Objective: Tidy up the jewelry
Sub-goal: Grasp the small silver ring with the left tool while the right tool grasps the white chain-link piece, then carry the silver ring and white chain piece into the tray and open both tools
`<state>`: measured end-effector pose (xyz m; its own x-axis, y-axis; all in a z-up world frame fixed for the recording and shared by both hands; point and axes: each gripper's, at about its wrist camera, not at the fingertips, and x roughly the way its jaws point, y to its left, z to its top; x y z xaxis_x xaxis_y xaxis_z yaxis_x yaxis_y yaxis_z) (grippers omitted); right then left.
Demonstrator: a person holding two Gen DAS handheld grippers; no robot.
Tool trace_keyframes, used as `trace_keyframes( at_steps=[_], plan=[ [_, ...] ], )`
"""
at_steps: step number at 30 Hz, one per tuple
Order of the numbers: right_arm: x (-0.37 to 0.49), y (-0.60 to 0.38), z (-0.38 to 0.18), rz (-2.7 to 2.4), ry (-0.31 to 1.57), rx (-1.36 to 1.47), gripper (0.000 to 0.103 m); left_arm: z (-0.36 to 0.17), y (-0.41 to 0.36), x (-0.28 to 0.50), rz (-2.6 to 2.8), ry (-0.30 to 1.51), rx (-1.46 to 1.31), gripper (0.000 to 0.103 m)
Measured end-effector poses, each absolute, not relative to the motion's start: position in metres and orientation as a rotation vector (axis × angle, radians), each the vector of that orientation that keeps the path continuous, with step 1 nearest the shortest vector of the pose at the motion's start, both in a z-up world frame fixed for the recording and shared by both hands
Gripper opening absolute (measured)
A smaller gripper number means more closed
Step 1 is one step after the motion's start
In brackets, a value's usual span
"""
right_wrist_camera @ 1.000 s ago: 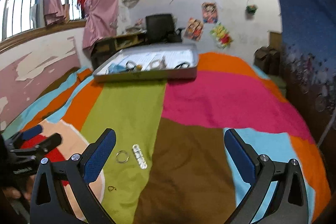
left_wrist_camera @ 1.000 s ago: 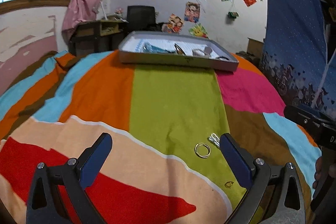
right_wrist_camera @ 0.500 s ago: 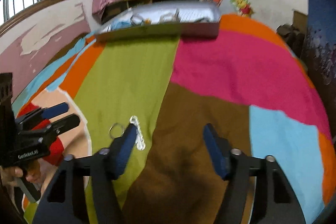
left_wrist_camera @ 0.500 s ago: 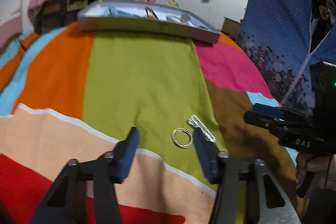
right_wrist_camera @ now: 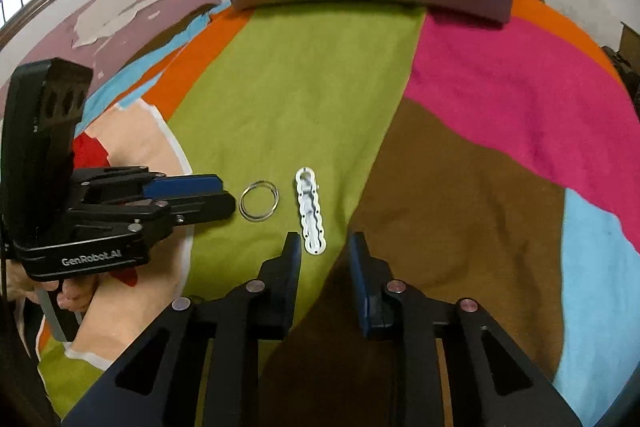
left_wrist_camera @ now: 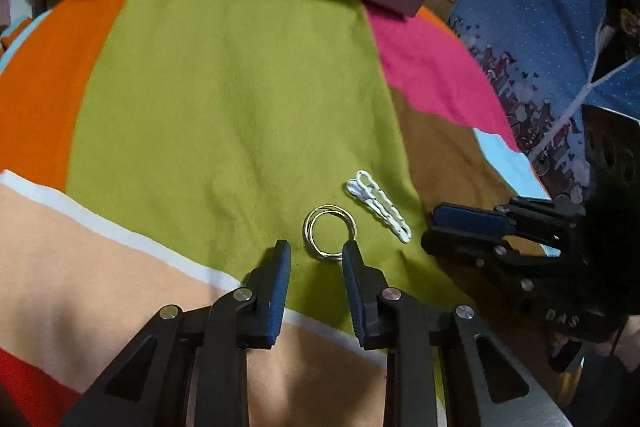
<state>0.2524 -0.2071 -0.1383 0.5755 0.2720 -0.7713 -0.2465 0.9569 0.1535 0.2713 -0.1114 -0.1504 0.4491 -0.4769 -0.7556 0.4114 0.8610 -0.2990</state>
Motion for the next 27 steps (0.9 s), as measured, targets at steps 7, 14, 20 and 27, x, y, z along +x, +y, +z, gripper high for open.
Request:
trace_keyframes(
  at_steps=[7,14,20,27],
  plan=[
    [0.262,-0.198,-0.149,0.318,0.940,0.033,0.022,-0.158,-0.116,0.286,-0.521,0.985,-0.153,0.013],
    [0.268,-0.191,-0.150,0.340,0.929,-0.002,0.022,-0.161,-0.113,0.287,-0.521,1.002,-0.178,0.006],
    [0.280,-0.183,-0.150,0.343,0.930,-0.026,0.022,-0.159,-0.113,0.283,-0.517,0.996,-0.169,0.004],
    [0.288,-0.177,-0.154,0.337,0.946,-0.039,0.022,-0.156,-0.106,0.281,-0.509,0.992,-0.204,0.004]
  ],
)
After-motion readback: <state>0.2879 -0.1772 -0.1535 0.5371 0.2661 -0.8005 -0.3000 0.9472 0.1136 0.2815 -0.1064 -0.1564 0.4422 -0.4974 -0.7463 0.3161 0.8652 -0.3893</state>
